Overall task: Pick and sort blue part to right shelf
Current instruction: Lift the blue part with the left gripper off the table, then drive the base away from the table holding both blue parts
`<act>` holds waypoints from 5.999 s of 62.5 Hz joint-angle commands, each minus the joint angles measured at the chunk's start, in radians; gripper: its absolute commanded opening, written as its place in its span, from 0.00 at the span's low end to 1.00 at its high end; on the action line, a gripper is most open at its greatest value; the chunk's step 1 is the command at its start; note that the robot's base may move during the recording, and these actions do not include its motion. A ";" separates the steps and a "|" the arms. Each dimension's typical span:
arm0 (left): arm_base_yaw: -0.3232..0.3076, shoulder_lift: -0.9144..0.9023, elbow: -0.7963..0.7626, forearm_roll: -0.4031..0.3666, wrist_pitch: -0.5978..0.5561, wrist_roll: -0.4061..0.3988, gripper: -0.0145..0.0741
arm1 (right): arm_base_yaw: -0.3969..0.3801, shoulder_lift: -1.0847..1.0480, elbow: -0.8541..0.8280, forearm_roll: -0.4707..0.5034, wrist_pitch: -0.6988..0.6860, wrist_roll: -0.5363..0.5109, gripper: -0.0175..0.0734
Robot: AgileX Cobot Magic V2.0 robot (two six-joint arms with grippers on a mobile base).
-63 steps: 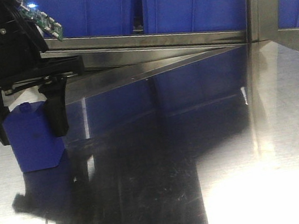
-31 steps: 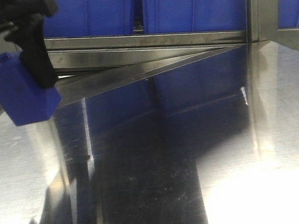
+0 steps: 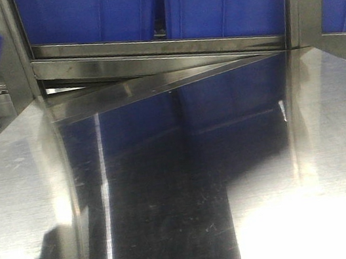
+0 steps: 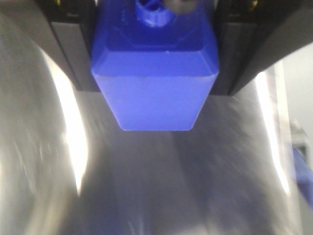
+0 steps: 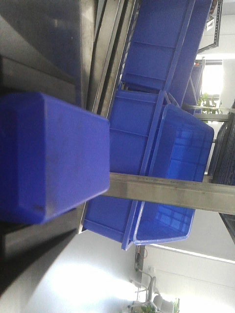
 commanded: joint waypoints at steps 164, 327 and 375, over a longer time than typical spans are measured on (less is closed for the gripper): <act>0.183 -0.837 0.319 0.121 -0.254 0.007 0.60 | -0.007 0.007 -0.031 -0.009 -0.090 -0.007 0.58; 0.183 -0.837 0.319 0.121 -0.254 0.007 0.60 | -0.007 0.007 -0.031 -0.009 -0.090 -0.007 0.58; 0.183 -0.837 0.319 0.121 -0.254 0.007 0.60 | -0.007 0.007 -0.031 -0.009 -0.090 -0.007 0.58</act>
